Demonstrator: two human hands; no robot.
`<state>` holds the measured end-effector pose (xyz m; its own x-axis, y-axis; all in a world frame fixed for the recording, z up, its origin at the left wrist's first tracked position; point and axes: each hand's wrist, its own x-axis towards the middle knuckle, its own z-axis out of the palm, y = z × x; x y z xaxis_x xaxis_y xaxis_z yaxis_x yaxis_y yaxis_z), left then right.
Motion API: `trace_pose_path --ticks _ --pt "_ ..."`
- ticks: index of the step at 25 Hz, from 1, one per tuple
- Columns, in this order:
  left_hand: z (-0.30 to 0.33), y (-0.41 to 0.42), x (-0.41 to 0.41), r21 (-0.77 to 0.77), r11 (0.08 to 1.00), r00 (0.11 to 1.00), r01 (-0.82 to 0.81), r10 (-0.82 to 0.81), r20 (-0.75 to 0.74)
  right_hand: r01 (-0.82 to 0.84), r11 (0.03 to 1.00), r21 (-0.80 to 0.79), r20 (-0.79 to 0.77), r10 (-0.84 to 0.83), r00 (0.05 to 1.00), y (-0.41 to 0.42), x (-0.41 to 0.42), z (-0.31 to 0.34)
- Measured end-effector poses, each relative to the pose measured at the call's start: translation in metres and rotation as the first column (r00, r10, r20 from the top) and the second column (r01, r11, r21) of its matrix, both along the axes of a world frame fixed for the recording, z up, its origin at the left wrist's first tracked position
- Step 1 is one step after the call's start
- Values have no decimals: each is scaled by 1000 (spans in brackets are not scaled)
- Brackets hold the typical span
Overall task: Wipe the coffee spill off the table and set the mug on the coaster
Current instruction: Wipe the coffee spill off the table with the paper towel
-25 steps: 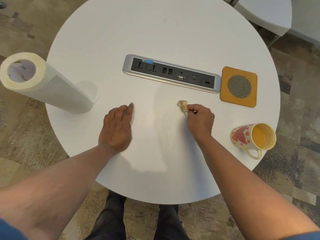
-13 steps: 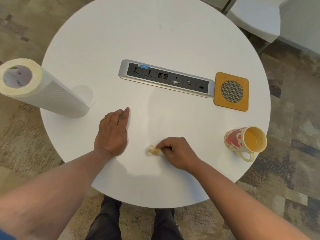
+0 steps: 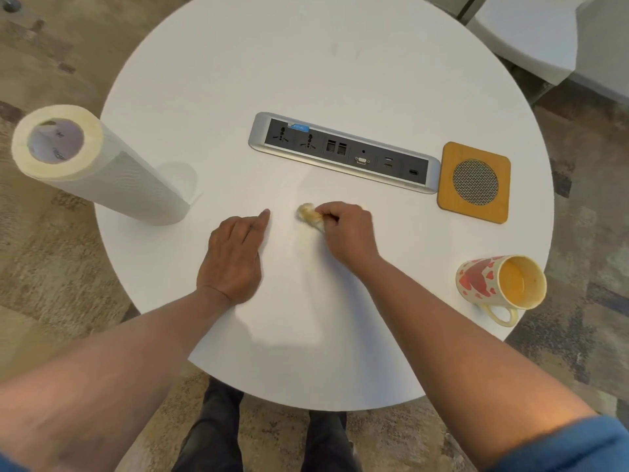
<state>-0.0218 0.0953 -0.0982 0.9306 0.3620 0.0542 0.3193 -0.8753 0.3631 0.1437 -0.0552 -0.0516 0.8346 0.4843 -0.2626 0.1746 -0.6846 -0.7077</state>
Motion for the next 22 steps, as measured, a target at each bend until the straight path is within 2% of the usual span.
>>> trace_pose_path --ticks 3,6,9,12,13,14,16,17,18,19,22 --pt "1 0 -1 -32 999 1000 -1 0 -9 -289 957 -21 -3 289 957 11 -32 -7" --pt "0 3 -2 -63 998 1000 -16 15 -12 -463 886 -13 10 463 886 1 -53 -13" --pt "-1 2 -2 -81 996 999 -34 34 1 -647 762 -35 11 647 762 -18 -68 -13" --pt "-1 0 -2 -61 998 999 -31 32 7 -782 609 -132 -36 785 618 -43 -62 -6" --pt "-1 -1 -1 -54 998 1000 -27 27 1 -780 612 -131 -37 783 621 -53 -54 -1" --pt "0 -1 0 -50 998 1000 -26 26 -7 -722 686 -94 -21 723 690 -62 -44 3" --pt "1 -1 0 -42 999 999 -32 31 -18 -400 916 11 50 399 916 -76 -18 9" --pt "1 -2 -1 -40 999 999 -32 31 -21 -203 979 15 84 201 976 -83 -2 11" --pt "2 -2 -1 -38 999 999 -29 28 -24 -50 999 -21 99 52 994 -90 13 12" --pt "2 -2 -2 -38 999 999 -26 25 -29 33 996 -81 99 -25 995 -98 24 11" --pt "5 -4 0 -45 999 999 -29 27 -45 29 981 -192 46 -21 999 -119 16 4"
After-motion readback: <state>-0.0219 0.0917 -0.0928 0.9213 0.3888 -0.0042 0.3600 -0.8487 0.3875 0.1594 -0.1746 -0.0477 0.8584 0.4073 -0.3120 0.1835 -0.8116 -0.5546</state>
